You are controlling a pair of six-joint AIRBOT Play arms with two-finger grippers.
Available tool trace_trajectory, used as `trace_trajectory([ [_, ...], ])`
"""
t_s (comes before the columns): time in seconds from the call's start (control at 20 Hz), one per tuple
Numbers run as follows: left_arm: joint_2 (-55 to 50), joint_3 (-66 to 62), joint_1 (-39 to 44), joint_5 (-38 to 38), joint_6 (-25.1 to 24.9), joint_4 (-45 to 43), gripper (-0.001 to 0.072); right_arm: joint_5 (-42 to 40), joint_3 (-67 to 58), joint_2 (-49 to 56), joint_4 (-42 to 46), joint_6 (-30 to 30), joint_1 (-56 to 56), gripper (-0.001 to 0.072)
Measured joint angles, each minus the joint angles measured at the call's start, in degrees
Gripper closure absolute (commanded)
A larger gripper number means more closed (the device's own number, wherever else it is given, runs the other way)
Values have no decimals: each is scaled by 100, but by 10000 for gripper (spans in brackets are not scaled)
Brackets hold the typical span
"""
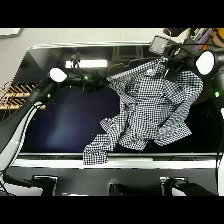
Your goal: Fold the clothes and pants, and hang the long-sleeved shirts on hangers.
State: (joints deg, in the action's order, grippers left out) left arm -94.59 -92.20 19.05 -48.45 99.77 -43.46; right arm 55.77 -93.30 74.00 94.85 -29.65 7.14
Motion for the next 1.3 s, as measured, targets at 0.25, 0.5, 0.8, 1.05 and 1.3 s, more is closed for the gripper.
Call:
trace_trajectory([
  [0.25,-7,-533,-68,-37,85,-387,689,-33,-2,-57,83,-4,105,688],
  [0.5,-7,-1366,-50,-610,603,-1257,688,33,-4,-122,588,-326,424,688],
  [0.8,0,-1836,127,-1447,1327,-2205,689,22,2,-70,890,-968,549,688],
  [1.05,-103,-1899,164,-1314,1825,-2752,688,-61,4,7,820,-1259,566,688],
  [1.3,-229,-1908,72,-1062,1980,-2793,689,-153,4,74,708,-1510,568,688],
])
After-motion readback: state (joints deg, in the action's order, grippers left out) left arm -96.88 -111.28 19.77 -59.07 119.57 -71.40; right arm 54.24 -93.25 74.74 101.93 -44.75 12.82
